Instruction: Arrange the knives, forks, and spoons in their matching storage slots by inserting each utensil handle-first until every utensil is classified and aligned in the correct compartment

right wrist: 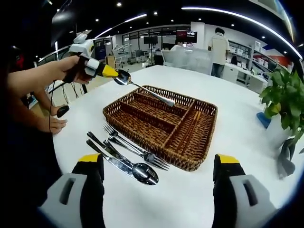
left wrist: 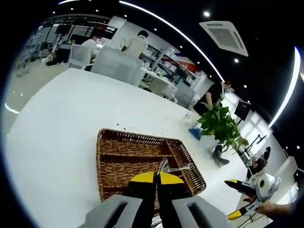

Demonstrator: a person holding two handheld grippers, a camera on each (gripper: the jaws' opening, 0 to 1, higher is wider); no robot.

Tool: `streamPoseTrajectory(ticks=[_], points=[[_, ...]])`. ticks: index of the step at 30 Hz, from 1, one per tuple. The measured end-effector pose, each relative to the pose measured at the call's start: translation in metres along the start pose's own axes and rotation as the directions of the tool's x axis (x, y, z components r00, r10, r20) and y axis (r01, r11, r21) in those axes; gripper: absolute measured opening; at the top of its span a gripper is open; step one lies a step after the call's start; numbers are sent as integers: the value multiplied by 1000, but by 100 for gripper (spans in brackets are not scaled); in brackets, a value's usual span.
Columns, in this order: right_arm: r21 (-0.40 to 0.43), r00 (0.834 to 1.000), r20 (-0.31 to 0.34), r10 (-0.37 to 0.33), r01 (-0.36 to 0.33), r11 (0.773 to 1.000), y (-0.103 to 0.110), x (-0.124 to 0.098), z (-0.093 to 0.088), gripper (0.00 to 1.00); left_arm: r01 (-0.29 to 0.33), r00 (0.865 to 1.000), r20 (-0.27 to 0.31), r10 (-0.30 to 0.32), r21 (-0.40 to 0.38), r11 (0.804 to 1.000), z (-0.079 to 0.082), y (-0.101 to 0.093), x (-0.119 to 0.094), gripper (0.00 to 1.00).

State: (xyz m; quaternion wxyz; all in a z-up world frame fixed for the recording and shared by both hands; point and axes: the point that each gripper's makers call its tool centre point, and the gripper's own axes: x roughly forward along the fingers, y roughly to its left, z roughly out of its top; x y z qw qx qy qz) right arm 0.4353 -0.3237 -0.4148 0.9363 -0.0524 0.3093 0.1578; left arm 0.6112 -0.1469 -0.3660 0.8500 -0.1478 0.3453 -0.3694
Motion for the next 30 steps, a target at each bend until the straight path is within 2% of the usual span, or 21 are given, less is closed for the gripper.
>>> streamPoseTrajectory(ticks=[7, 14, 19, 22, 30], points=[[0, 1000, -3, 0, 0, 1000, 1, 2, 2, 98, -39, 999, 2, 39, -1, 999, 19, 18, 25, 0], [-10, 1000, -13, 2, -2, 1000, 0, 8, 5, 98, -67, 998, -6, 67, -11, 998, 30, 34, 52, 0], [-19, 1000, -25, 2, -2, 1000, -1, 13, 6, 97, -112, 994, 5, 112, -29, 993, 38, 51, 71, 0], [-16, 999, -35, 1, -2, 1000, -3, 14, 4, 97, -123, 992, -1, 123, -64, 990, 40, 60, 81, 0], [-5, 999, -48, -3, 2, 1000, -9, 19, 2, 96, -124, 991, -56, 120, -73, 990, 32, 69, 105, 0]])
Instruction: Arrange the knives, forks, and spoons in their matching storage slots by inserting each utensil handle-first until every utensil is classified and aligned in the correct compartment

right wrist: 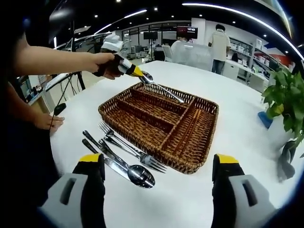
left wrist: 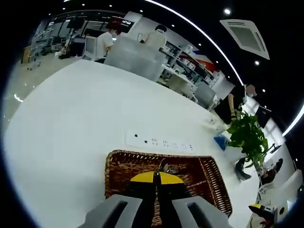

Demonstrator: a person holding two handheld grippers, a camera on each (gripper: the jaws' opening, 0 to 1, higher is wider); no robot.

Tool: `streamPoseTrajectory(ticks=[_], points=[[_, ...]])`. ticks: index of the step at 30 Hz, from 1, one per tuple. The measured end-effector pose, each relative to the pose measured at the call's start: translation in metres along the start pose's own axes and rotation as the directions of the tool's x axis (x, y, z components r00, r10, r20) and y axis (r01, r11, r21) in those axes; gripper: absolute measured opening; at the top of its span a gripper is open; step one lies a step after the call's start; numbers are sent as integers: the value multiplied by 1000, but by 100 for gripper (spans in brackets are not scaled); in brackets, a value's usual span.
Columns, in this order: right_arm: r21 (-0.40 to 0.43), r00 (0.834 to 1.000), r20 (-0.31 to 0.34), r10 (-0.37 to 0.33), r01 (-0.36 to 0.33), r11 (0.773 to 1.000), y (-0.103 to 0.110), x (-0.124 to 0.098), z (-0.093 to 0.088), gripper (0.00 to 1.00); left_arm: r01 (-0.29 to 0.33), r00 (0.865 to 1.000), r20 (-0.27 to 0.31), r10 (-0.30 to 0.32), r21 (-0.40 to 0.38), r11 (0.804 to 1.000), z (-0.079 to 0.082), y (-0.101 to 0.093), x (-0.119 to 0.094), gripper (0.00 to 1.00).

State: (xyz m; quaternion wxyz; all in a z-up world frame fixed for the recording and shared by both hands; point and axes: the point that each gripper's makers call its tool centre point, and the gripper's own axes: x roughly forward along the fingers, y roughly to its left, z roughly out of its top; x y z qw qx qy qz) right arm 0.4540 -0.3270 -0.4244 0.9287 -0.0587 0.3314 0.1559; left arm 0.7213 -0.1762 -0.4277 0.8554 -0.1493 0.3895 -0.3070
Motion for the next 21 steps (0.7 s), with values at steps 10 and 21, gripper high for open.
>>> streamPoseTrajectory(ticks=[10, 21], points=[[5, 1000, -14, 3, -2, 1000, -3, 7, -1, 96, -52, 999, -6, 52, 15, 999, -1, 15, 16, 0], [10, 999, -33, 11, -11, 1000, -3, 9, -7, 95, -188, 980, -27, 195, 166, 968, 1, 30, 32, 3]])
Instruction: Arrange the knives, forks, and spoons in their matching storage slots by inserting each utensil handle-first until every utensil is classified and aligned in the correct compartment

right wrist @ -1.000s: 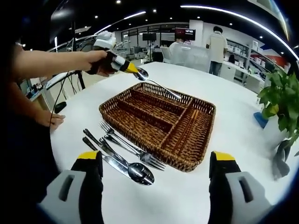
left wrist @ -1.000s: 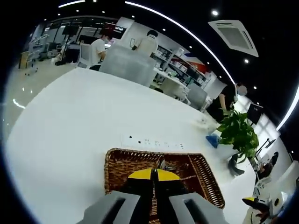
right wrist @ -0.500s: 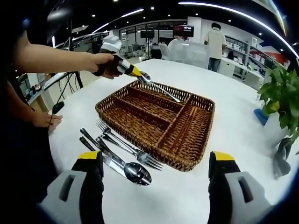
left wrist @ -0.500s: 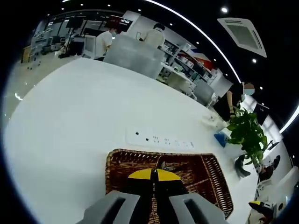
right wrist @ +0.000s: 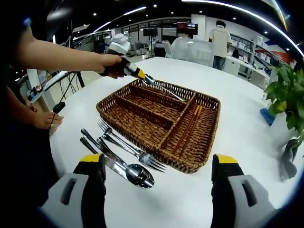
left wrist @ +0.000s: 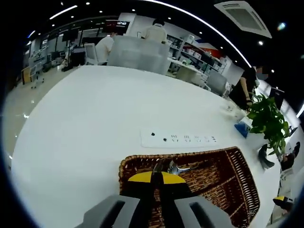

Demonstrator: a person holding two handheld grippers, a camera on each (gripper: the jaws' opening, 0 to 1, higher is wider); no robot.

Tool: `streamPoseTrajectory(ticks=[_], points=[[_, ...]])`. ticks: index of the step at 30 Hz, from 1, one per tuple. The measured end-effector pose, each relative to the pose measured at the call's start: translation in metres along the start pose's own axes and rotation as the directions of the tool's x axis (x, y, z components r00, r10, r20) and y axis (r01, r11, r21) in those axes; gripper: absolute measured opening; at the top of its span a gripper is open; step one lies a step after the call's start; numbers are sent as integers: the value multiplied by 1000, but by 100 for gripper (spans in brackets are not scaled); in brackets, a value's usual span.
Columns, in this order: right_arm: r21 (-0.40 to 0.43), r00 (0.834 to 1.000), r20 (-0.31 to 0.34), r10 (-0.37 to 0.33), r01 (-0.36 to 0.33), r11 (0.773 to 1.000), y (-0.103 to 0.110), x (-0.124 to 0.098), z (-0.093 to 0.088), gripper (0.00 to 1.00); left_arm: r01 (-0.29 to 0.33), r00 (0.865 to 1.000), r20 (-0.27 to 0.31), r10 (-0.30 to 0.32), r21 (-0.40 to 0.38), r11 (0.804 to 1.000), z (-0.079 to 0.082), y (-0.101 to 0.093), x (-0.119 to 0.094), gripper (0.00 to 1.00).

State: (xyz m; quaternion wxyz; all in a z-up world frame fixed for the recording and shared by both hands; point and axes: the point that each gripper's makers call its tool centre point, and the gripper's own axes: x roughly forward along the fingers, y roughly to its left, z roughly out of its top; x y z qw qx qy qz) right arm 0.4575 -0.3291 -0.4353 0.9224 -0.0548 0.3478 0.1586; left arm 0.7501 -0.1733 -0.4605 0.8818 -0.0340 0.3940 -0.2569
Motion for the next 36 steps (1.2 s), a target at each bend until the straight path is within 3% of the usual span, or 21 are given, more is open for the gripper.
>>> streamPoseTrajectory(ticks=[11, 20, 23, 25, 27, 30, 36], points=[[15, 1000, -12, -3, 3, 1000, -5, -4, -7, 94, -56, 996, -68, 55, -18, 998, -15, 11, 14, 6], [30, 1000, -3, -11, 11, 999, -7, -5, -6, 94, -110, 992, -61, 113, 54, 992, -18, 18, 23, 8], [32, 1000, -6, -12, 13, 999, -6, -5, -7, 94, -110, 989, -88, 123, 136, 985, -26, 17, 24, 8], [32, 1000, -6, -13, 13, 999, -6, -5, -8, 94, -112, 990, -68, 122, 143, 983, -26, 16, 23, 9], [36, 1000, -6, -14, 14, 999, -6, -5, -9, 93, -95, 994, -37, 101, 130, 987, -22, 11, 20, 18], [53, 1000, 9, -9, 9, 999, -5, -3, -8, 93, -89, 996, -11, 92, 171, 981, -17, 9, 12, 26], [17, 999, 15, 38, -39, 999, 4, 5, 1, 94, -26, 997, 72, 15, 147, 989, -1, -3, -8, 30]])
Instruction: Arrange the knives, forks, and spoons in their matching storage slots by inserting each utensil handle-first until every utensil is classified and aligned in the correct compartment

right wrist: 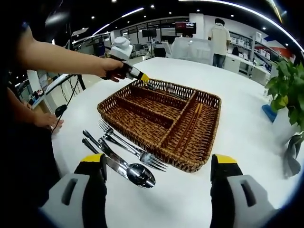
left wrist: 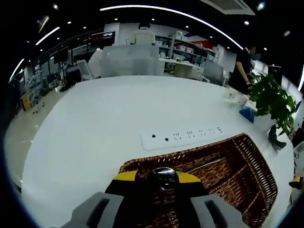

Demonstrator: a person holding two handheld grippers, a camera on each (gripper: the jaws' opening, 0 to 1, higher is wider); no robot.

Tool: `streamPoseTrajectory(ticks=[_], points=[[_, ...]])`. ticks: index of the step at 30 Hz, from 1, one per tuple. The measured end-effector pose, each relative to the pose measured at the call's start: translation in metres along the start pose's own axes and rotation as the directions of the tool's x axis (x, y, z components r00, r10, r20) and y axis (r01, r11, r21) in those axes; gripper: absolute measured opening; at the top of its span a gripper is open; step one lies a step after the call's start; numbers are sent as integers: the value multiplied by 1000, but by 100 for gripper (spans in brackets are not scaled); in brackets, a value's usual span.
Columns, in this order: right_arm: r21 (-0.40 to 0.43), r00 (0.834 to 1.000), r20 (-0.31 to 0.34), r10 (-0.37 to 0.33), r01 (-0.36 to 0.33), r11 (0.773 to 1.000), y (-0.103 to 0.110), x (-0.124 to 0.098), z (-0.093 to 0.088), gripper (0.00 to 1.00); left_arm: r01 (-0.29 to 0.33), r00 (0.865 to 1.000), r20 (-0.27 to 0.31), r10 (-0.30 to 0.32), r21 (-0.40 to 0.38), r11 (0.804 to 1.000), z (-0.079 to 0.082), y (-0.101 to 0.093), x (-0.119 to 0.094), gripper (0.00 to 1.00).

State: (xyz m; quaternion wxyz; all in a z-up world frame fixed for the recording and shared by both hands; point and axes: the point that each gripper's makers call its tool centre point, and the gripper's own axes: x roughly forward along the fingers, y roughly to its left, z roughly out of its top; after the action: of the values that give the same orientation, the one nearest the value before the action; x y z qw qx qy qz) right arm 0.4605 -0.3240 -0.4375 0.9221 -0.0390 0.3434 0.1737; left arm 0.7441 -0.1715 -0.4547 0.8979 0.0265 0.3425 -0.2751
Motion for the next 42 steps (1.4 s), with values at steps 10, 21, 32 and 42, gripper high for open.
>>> streamPoseTrajectory(ticks=[10, 21, 32, 42], points=[[20, 1000, 24, 8, -9, 1000, 5, 2, 2, 97, 100, 988, 109, -106, 62, 993, 17, -36, -53, 49], [9, 999, 52, 11, -11, 1000, 0, -7, 5, 99, 187, 957, 212, -199, 74, 980, 6, -71, -118, 72], [-10, 998, 51, 28, -27, 1000, 2, -16, 4, 99, 252, 934, 234, -271, 111, 961, -30, -92, -168, 84], [-11, 999, 36, 36, -35, 999, 5, -26, -8, 92, 254, 935, 216, -282, 149, 956, -57, -88, -198, 99]])
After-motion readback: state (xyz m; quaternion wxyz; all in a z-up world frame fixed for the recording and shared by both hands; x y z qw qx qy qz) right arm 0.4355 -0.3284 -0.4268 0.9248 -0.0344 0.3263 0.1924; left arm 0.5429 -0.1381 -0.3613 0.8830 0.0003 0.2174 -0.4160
